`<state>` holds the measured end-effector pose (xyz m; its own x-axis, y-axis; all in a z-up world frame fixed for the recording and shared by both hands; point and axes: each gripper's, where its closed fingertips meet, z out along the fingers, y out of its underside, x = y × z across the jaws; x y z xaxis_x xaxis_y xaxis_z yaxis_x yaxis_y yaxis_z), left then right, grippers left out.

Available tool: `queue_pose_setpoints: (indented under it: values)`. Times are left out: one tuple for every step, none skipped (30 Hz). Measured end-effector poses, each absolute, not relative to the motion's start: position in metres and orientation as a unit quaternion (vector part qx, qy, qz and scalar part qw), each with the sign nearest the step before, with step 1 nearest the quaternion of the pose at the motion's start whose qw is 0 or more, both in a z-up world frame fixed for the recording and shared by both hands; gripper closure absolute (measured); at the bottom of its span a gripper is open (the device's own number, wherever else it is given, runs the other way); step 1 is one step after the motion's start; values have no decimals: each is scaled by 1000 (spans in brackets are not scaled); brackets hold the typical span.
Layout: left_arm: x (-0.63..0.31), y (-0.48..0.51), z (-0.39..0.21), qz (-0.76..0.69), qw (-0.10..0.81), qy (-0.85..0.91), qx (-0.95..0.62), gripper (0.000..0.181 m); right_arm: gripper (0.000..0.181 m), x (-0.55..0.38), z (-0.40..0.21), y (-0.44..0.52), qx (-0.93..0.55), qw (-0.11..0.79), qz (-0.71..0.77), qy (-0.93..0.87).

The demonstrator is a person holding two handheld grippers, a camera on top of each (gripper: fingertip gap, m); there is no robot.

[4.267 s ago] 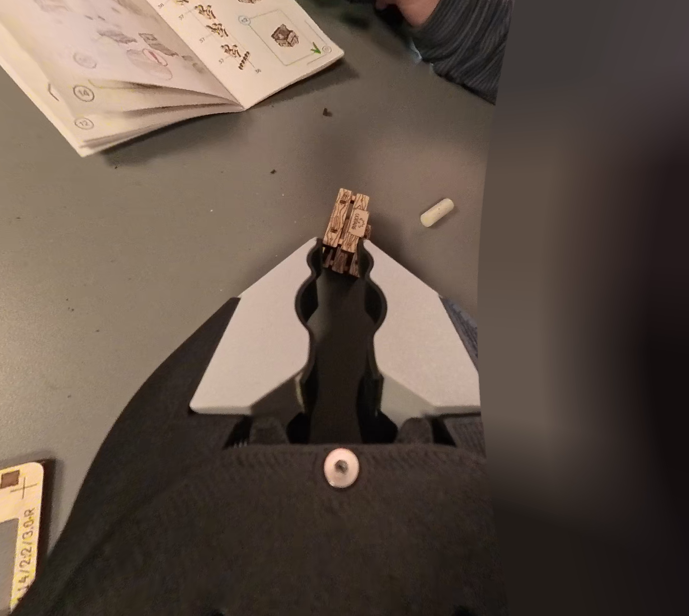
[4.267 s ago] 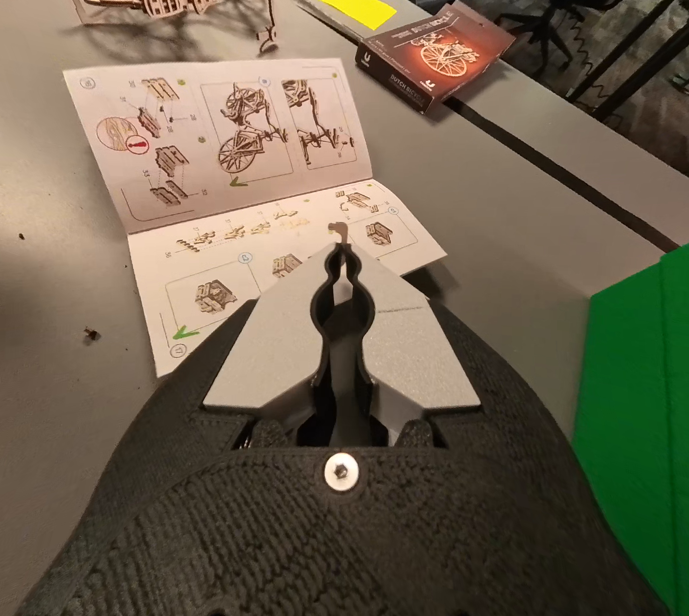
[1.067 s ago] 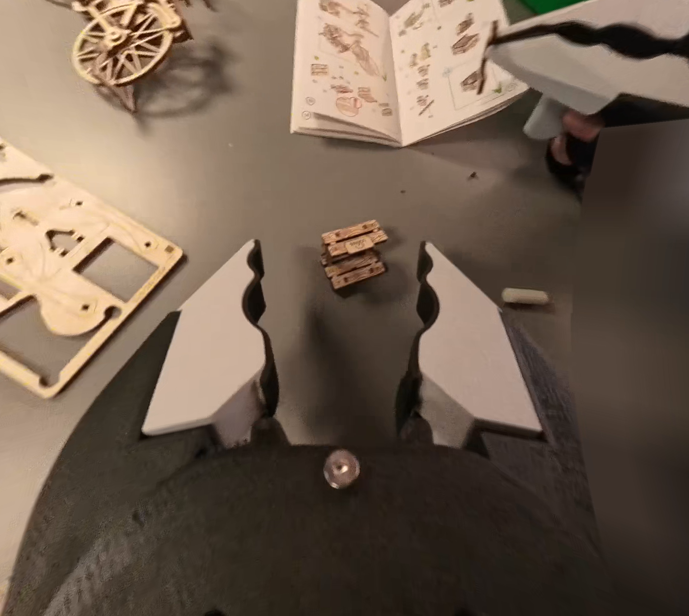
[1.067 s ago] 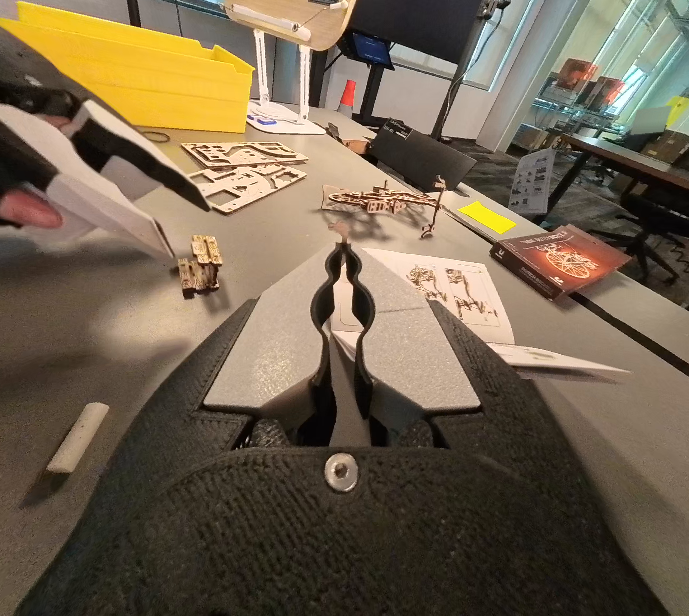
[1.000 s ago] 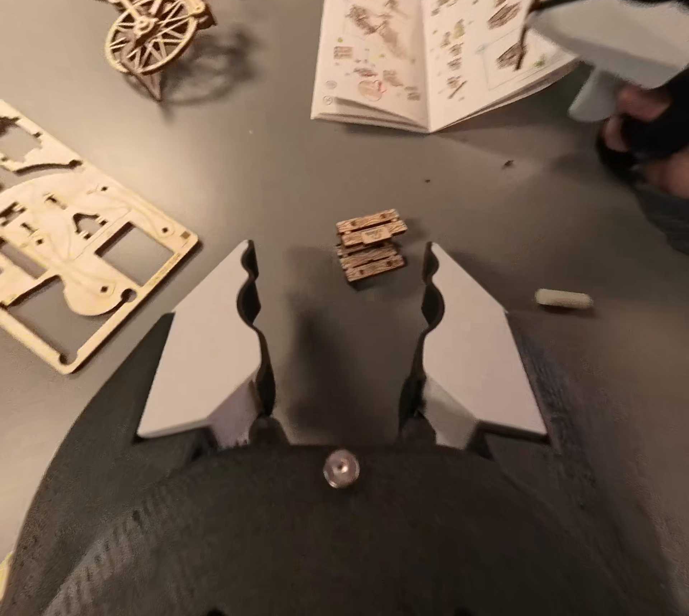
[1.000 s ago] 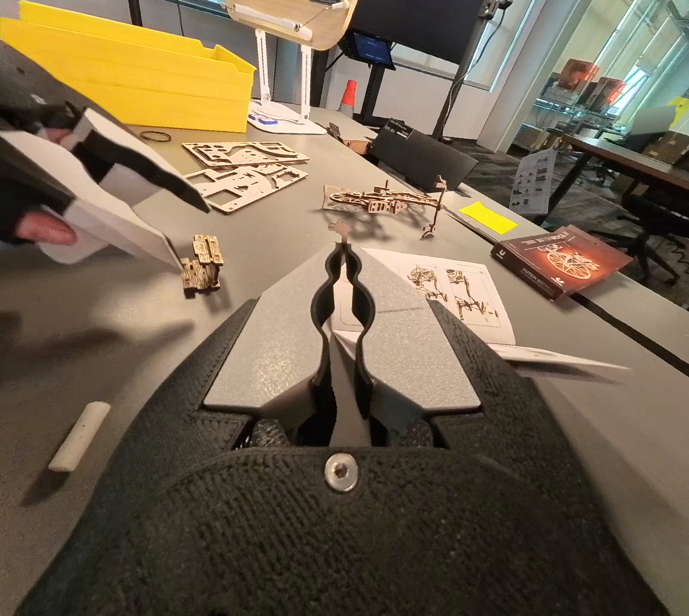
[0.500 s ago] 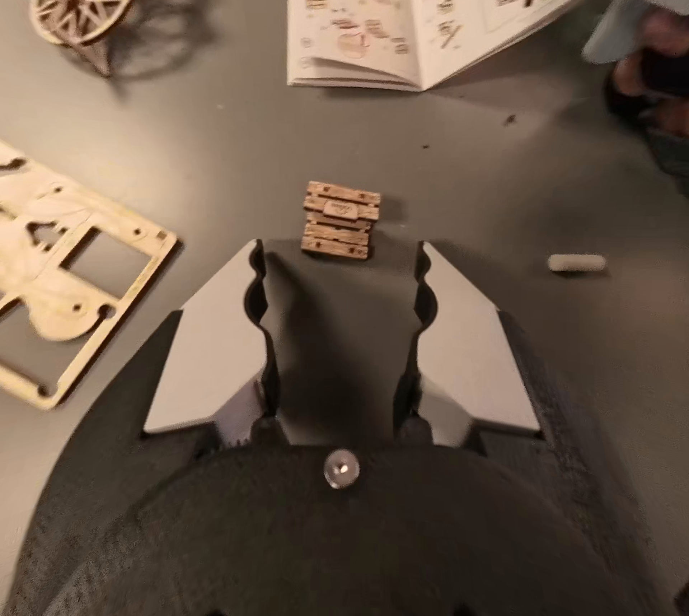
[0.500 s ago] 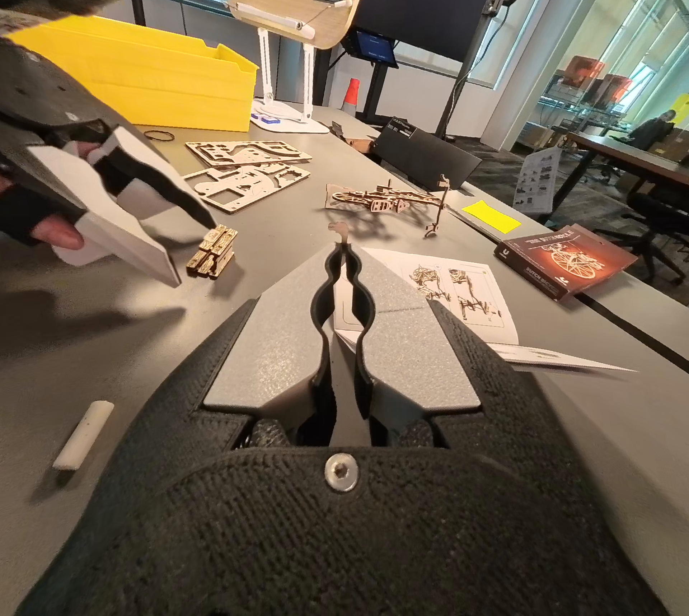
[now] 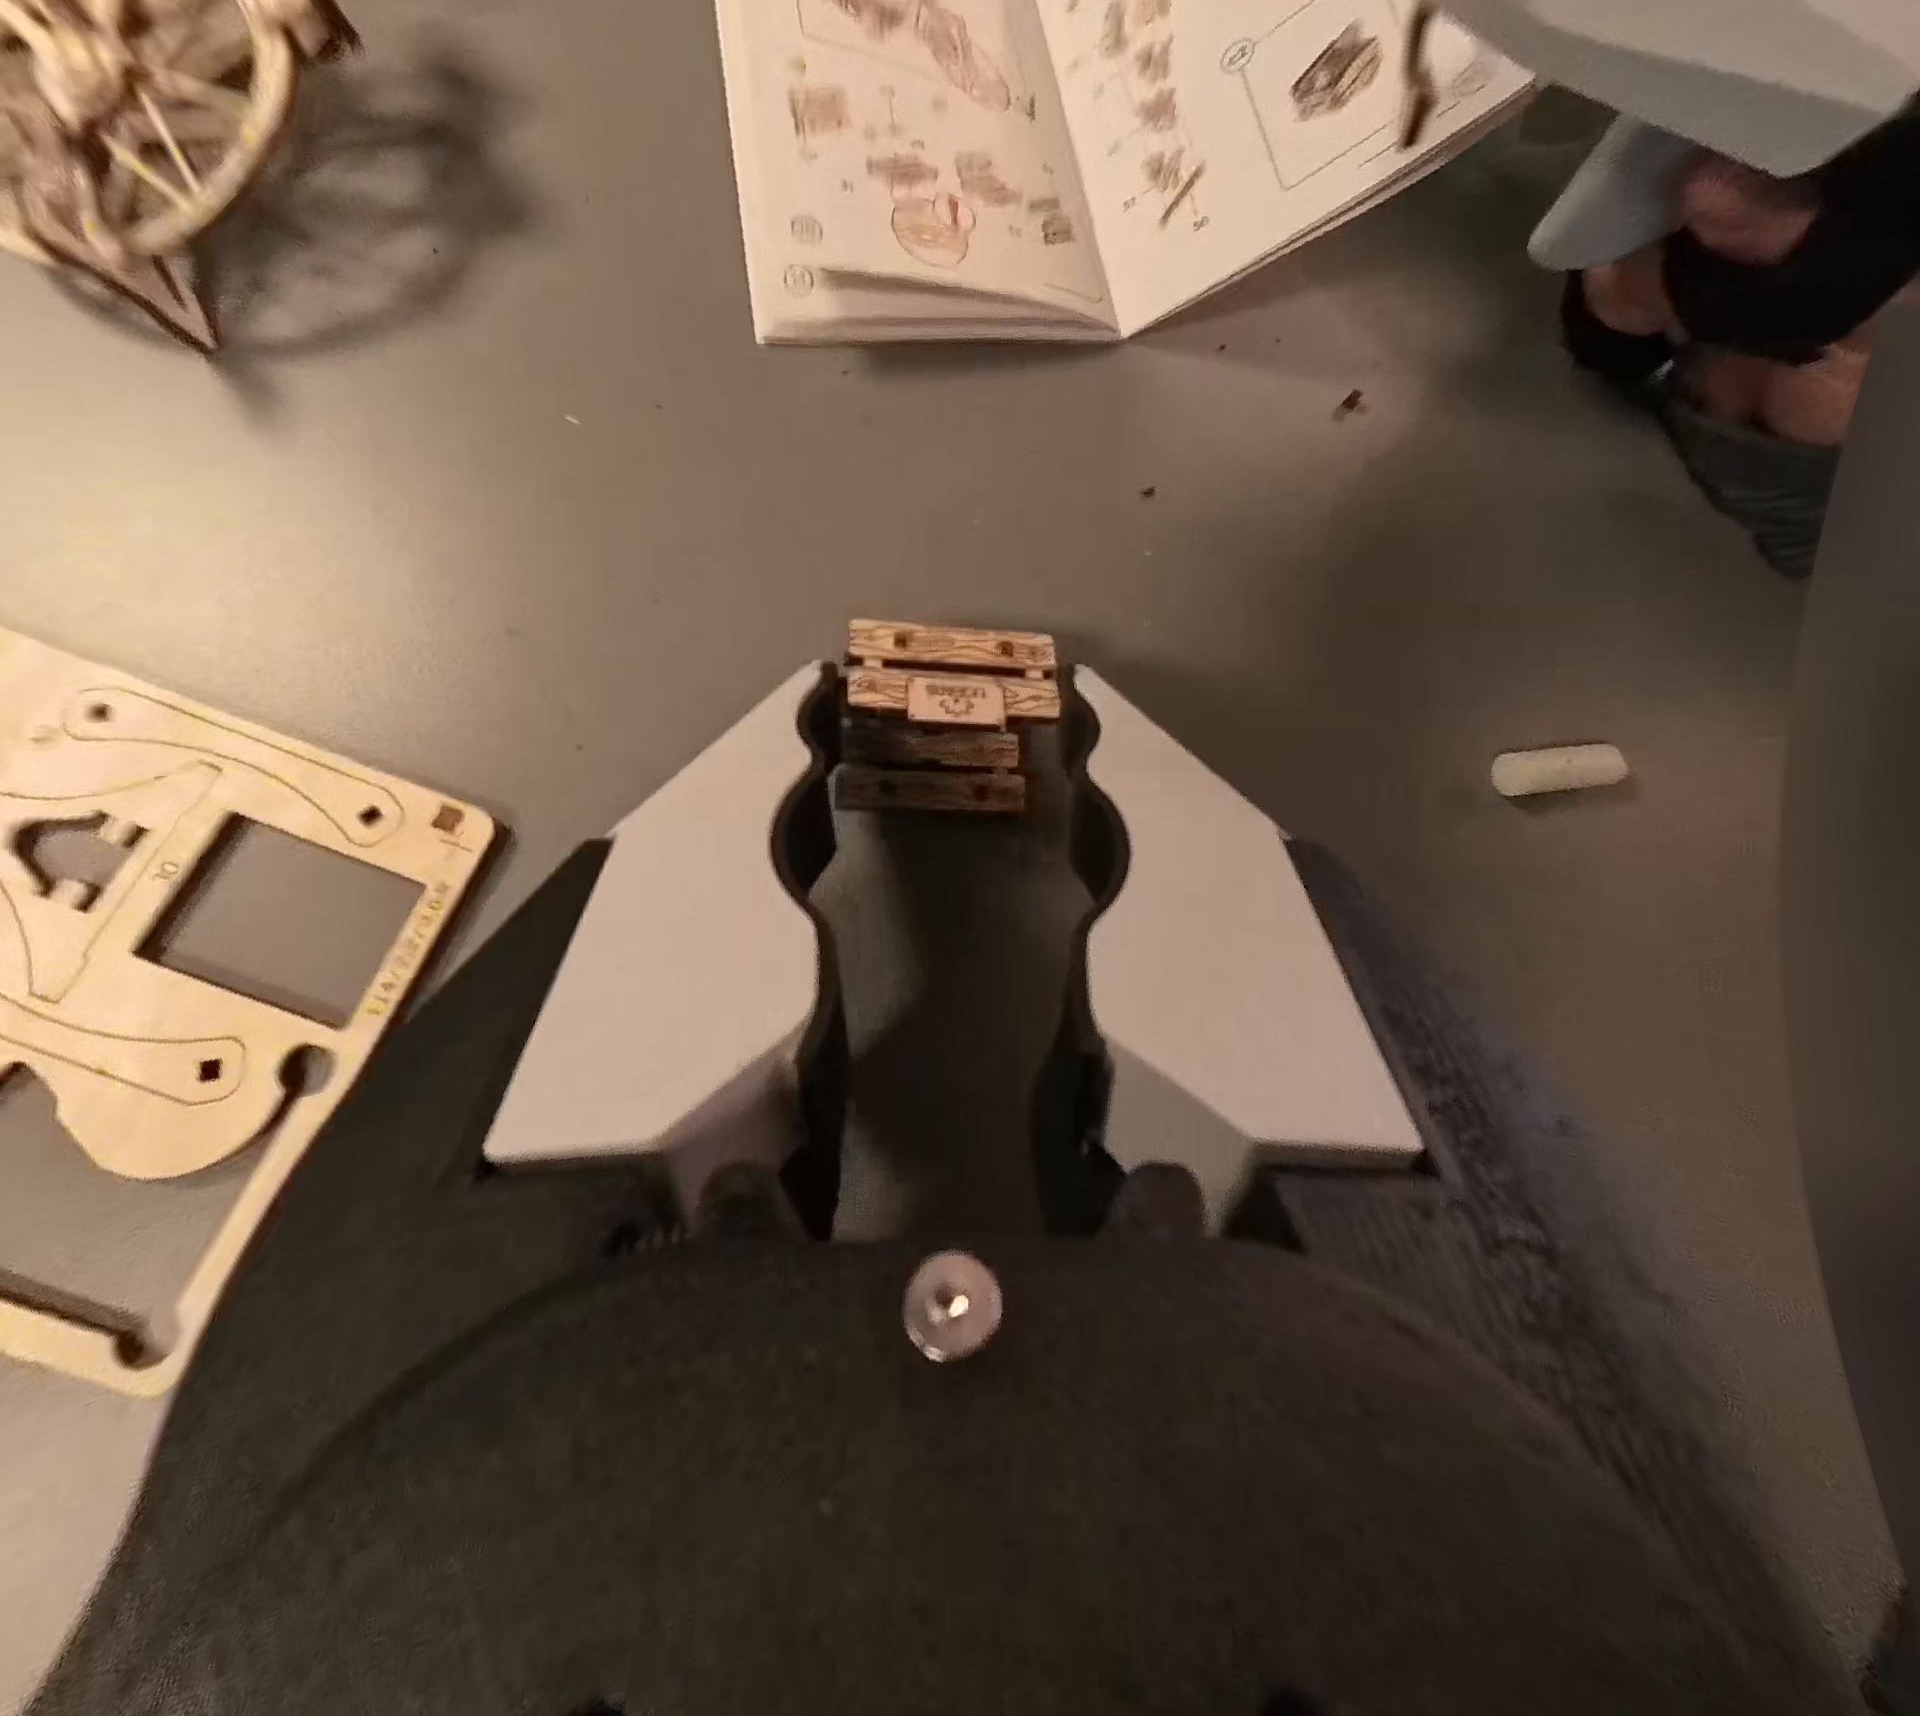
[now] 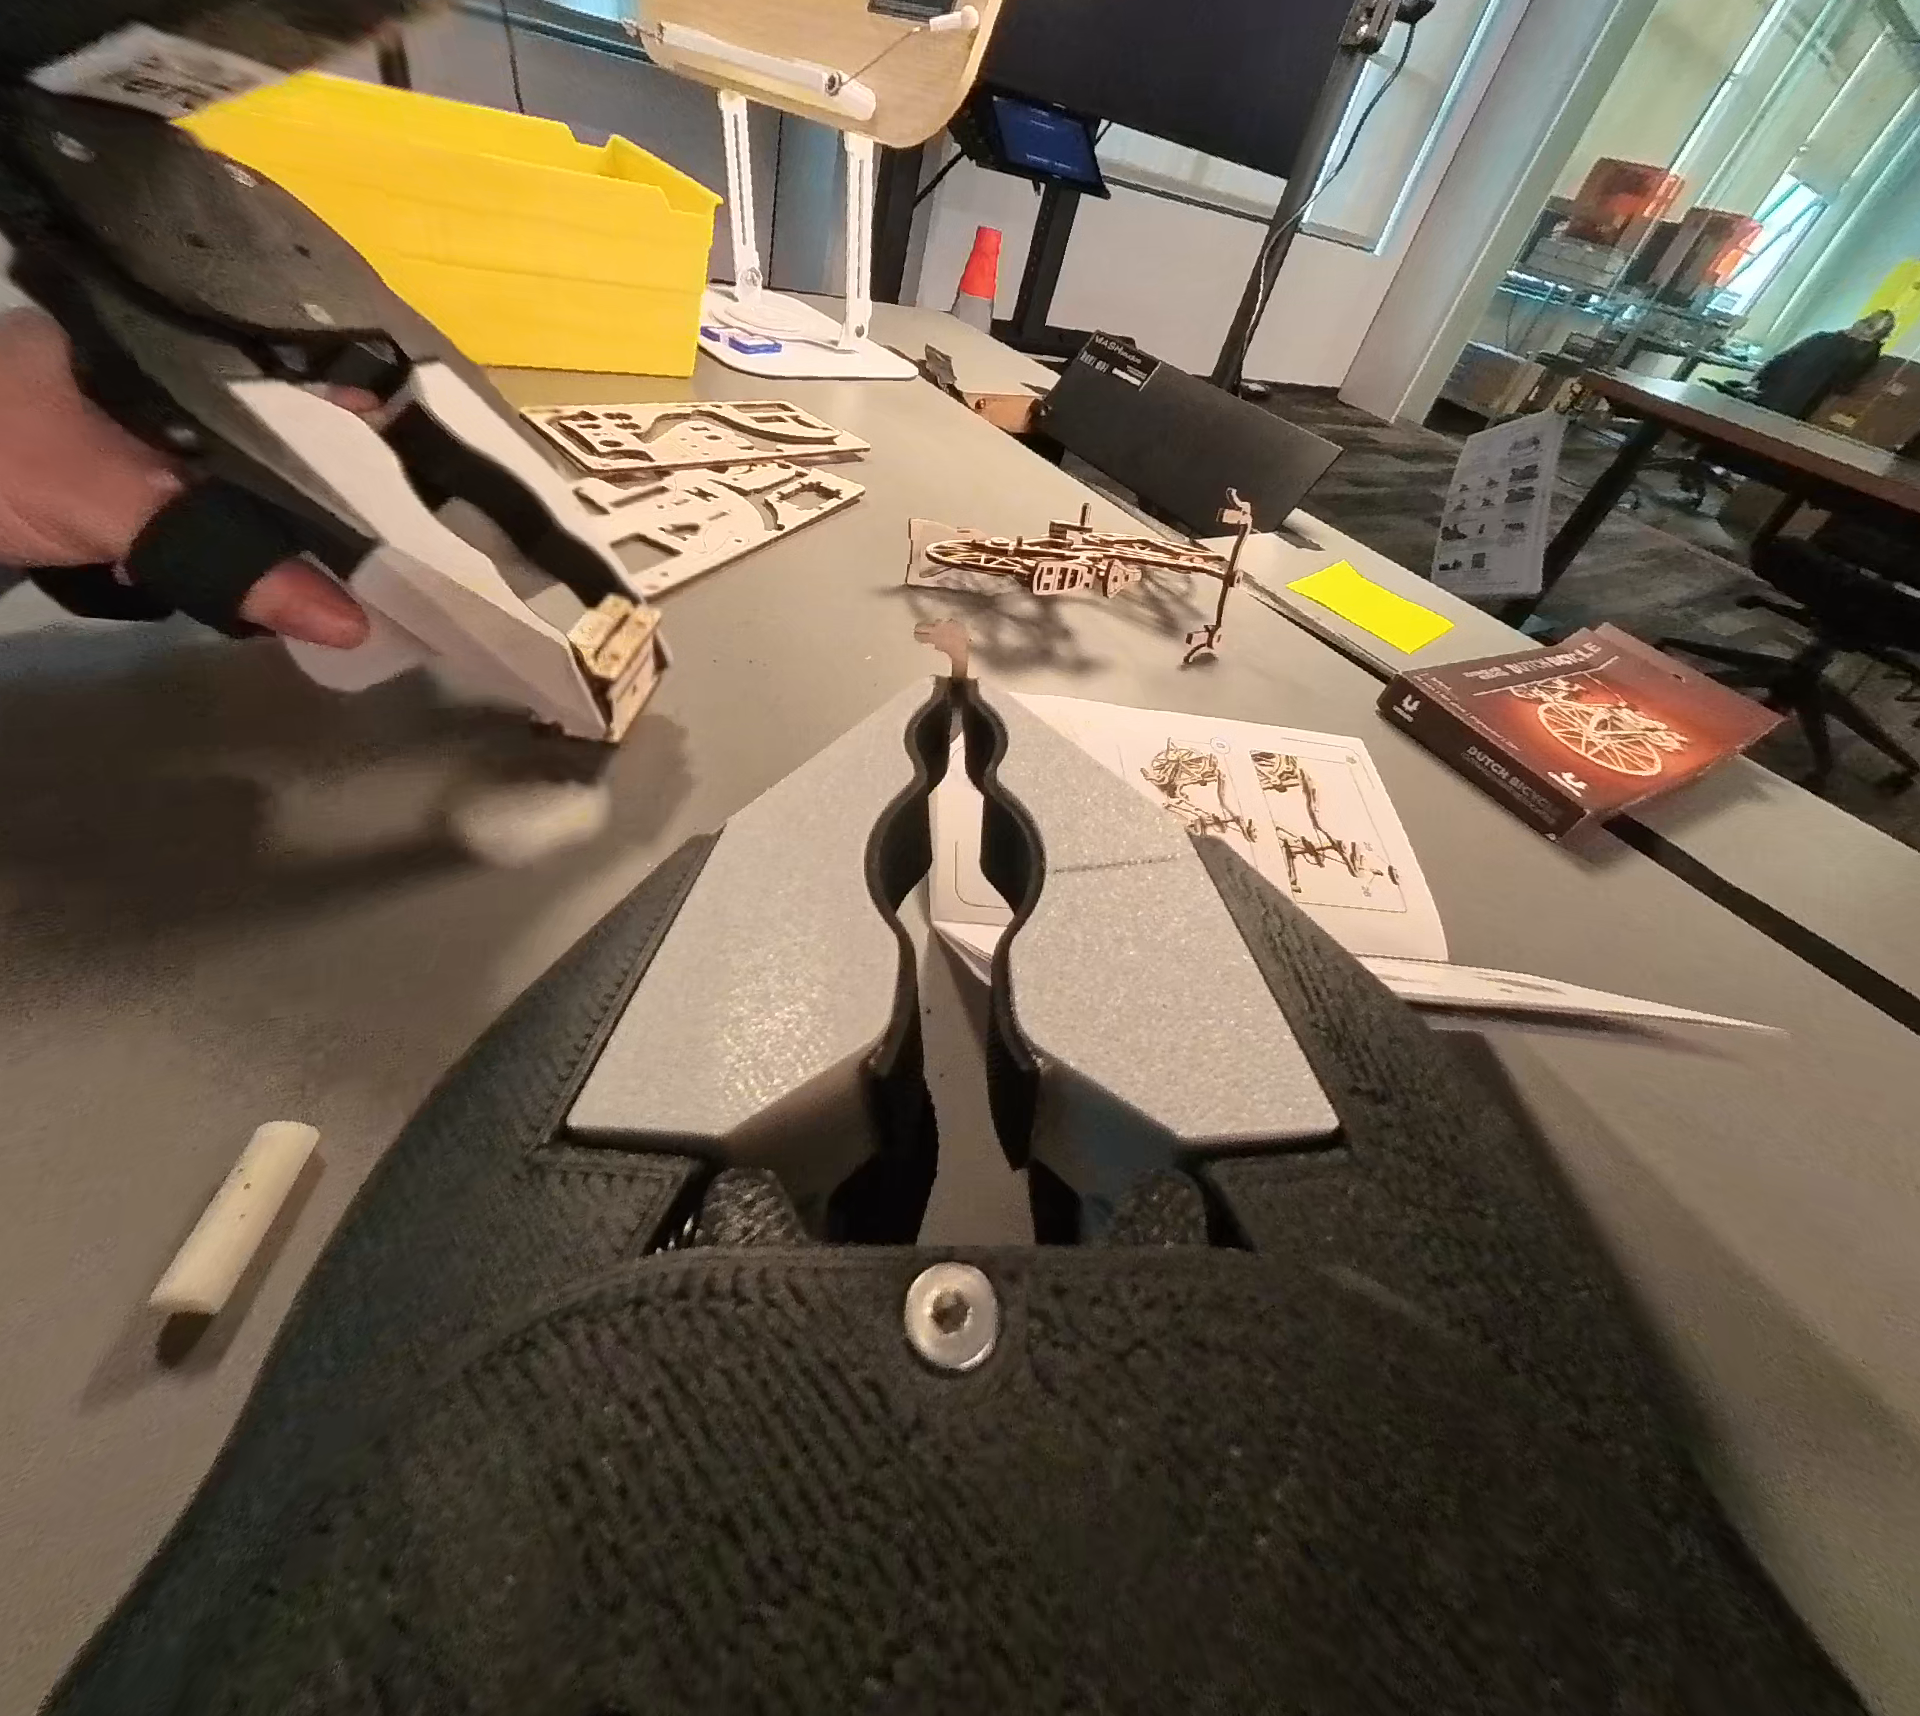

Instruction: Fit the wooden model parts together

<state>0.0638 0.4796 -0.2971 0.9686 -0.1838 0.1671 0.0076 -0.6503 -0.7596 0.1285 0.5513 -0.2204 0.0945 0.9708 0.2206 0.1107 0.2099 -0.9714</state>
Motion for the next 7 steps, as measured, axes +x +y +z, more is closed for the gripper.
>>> queue_pose_setpoints:
  values:
    - [65,480,-287,-111,448,60,-885,141,181,129,-220,552,-493,553,391,-546]
    - [70,480,-270,-117,494,78,-858,141,181,129,-219,552,-493,555,392,-544]
    - [76,478,-249,-124,547,95,-823,141,181,130,-218,553,-492,557,393,-541]
    - [83,473,-225,-130,600,115,-781,142,181,130,-217,553,-491,559,394,-540]
    - [90,465,-202,-135,648,136,-737,142,181,130,-216,553,-490,559,395,-540]
    - [95,457,-181,-134,686,151,-699,142,181,130,-217,552,-490,559,394,-540]
    - [100,448,-165,-133,713,164,-668,142,181,130,-217,552,-490,558,394,-542]
